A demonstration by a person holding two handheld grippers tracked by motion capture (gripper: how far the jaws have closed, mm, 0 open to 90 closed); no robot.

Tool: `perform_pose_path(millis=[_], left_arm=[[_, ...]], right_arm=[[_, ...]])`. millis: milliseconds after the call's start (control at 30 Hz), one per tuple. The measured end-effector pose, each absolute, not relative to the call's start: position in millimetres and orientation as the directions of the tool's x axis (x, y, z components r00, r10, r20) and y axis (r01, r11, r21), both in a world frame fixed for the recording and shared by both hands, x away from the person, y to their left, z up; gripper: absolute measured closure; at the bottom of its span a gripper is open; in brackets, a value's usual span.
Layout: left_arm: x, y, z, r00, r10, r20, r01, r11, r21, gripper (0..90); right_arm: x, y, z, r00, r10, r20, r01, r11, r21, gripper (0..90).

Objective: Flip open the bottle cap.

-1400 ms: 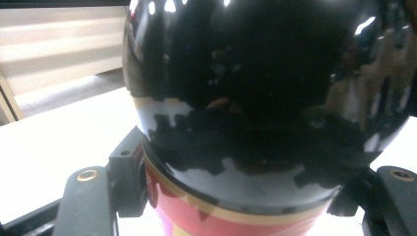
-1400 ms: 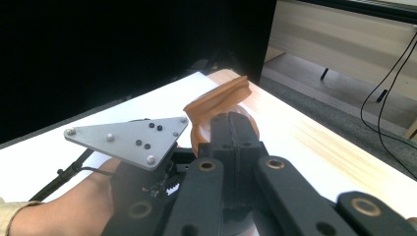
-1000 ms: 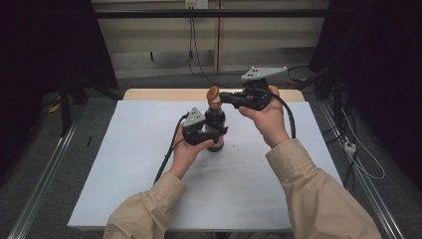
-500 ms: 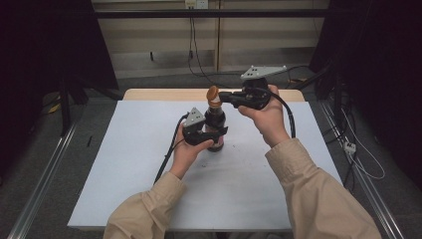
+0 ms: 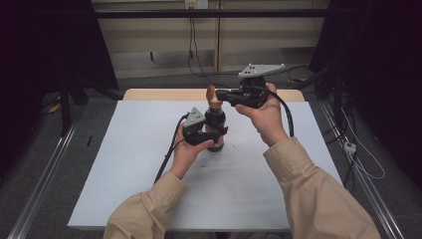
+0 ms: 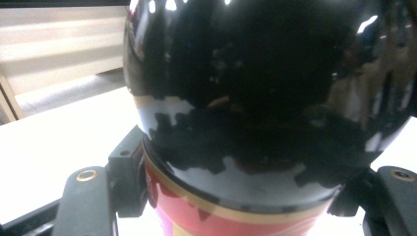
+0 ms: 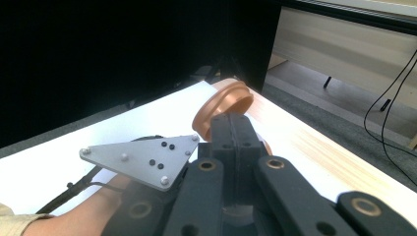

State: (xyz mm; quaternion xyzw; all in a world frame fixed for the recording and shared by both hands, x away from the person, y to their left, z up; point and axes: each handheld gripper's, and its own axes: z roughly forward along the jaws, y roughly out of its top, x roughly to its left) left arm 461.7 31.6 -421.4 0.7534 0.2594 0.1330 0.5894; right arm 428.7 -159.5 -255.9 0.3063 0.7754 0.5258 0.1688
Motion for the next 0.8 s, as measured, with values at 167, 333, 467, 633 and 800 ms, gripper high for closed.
perform_pose_path(millis=[167,333,467,633,800], left_arm=[[461.5,31.5,-421.4,0.83,0.548,-0.104,0.233,-0.172,0.957,29.1],[461.7,31.4,-421.7,0.83,0.548,-0.105,0.232,-0.169,0.958,29.0],[461.6,31.7,-421.9,0.828,0.55,-0.106,0.234,-0.167,0.958,28.9],[461.7,32.1,-421.8,0.826,0.553,-0.114,0.241,-0.162,0.957,28.4],[462.4,33.1,-422.5,0.825,0.55,-0.134,0.254,-0.149,0.956,27.2]], right_arm=[[428.4,-158.2,-256.5,-0.757,0.651,0.059,0.295,0.26,0.919,90.0],[428.7,-159.0,-256.5,-0.756,0.652,0.057,0.294,0.261,0.92,90.0],[430.1,-159.9,-257.2,-0.754,0.654,0.06,0.297,0.257,0.92,90.0],[430.9,-159.9,-258.5,-0.75,0.658,0.068,0.3,0.247,0.921,90.0],[430.1,-161.7,-261.4,-0.749,0.658,0.08,0.305,0.234,0.923,88.7]])
